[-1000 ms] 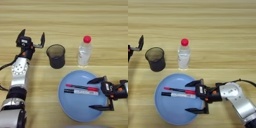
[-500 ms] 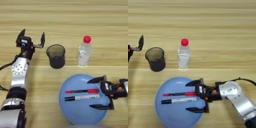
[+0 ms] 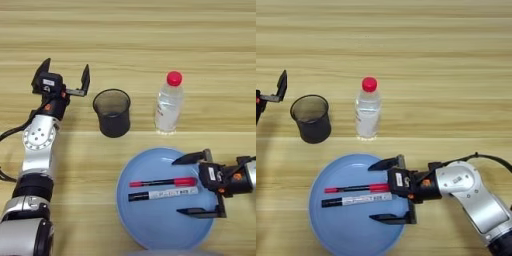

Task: Move the objects on the table

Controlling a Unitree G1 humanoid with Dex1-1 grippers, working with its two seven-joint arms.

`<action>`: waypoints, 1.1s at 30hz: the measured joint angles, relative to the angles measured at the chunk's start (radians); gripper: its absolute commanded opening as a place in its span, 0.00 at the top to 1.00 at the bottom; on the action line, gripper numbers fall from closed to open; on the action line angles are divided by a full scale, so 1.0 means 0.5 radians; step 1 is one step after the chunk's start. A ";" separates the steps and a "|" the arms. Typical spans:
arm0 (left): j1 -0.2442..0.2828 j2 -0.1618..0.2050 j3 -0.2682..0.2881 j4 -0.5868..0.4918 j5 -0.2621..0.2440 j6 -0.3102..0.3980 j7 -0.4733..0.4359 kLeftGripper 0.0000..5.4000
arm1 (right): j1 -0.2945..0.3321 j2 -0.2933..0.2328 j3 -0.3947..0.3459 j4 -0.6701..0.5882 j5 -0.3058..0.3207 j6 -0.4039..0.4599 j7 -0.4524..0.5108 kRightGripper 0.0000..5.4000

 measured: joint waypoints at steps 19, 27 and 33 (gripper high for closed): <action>0.000 0.000 0.000 0.000 0.000 0.000 0.000 0.00 | 0.043 -0.065 0.006 -0.117 0.056 0.079 0.061 0.00; 0.000 0.000 0.000 0.000 0.000 0.000 -0.002 0.00 | 0.107 -0.121 0.021 -0.181 0.052 0.081 0.094 0.00; 0.000 0.000 0.000 0.000 0.000 0.000 -0.004 0.00 | 0.146 -0.144 0.028 -0.198 0.052 0.072 0.100 0.00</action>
